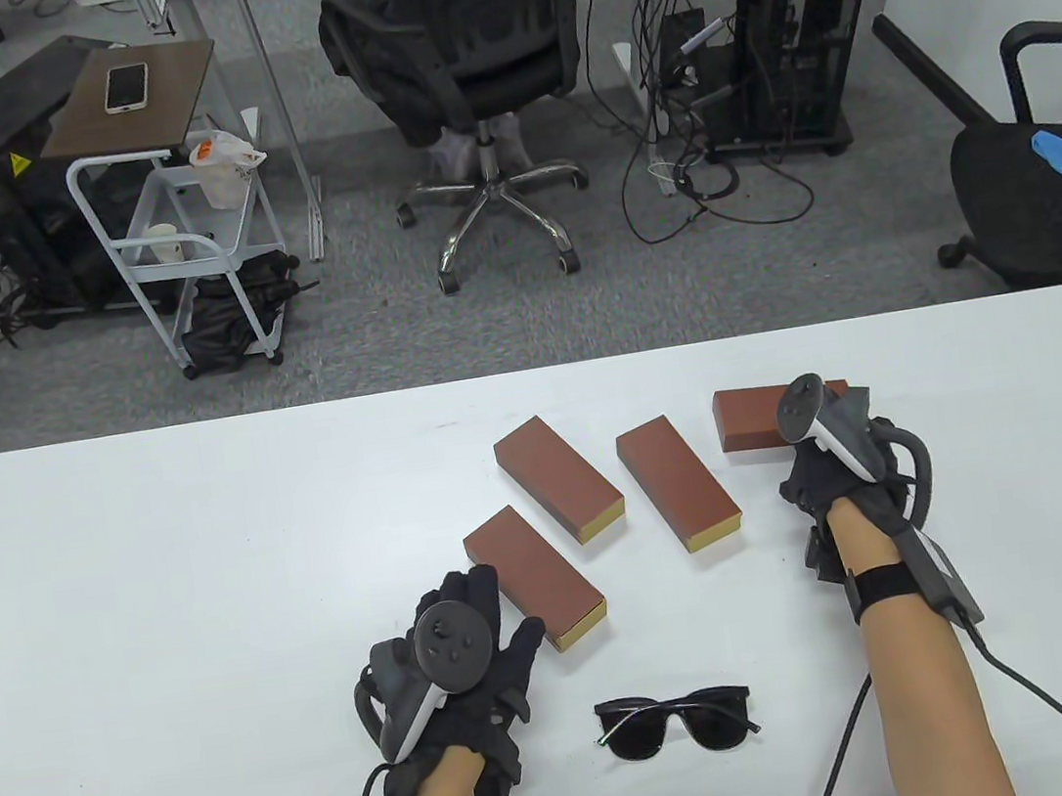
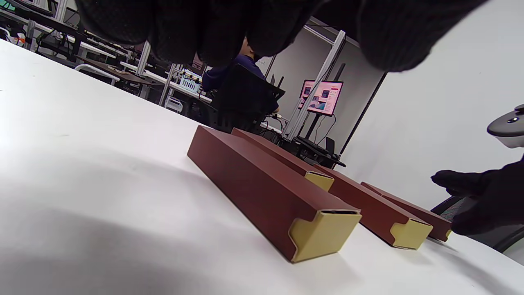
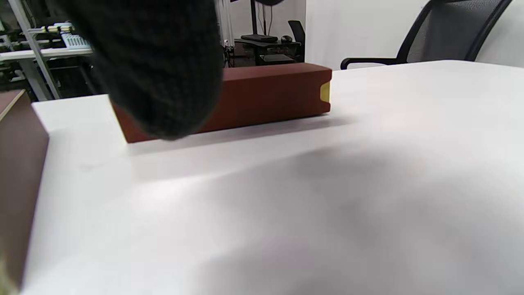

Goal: Slide to open storage boxes and store sunglasses

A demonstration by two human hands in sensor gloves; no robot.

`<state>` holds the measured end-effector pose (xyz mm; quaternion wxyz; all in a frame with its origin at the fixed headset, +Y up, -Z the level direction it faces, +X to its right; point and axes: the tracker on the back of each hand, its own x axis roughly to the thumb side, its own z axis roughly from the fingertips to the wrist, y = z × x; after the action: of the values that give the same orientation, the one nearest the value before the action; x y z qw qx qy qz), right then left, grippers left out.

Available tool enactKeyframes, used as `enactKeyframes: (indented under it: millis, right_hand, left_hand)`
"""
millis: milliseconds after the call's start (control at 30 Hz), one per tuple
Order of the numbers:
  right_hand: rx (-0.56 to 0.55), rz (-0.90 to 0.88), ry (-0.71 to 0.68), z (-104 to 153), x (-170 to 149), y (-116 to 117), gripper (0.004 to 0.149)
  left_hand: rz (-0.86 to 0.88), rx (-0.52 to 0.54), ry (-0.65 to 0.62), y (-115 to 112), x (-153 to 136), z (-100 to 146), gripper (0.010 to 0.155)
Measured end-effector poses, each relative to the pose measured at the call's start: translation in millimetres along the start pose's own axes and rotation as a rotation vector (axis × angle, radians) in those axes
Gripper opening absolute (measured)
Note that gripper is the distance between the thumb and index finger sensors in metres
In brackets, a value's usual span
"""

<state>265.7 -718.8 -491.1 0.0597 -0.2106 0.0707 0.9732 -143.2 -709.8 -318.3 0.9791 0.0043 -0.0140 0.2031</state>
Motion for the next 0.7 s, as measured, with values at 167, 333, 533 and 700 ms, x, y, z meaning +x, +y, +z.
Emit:
enactKeyframes:
  millis: [167,333,533,700]
  right_hand:
    - [0.075,-0.030,0.046,-21.1,2.7,7.3,0.100]
    - [0.172,-0.076,0.088,-39.2,2.1,16.3,0.103]
    - [0.251,-0.079,0.075,-51.4,7.9,28.3,0.107]
    - [0.307,-0.147,0.067,-59.1,8.5,35.3,0.100]
  left_hand:
    - [0.005,-0.014,-0.022,0.0,-0.2,-0.2,0.085]
    - [0.005,-0.011,-0.041,0.8,-1.7,-0.5,0.087]
    - [0.032,0.005,-0.063,2.2,-5.2,0.8,0.087]
    - [0.033,0.019,-0.072,3.3,-7.0,1.1,0.086]
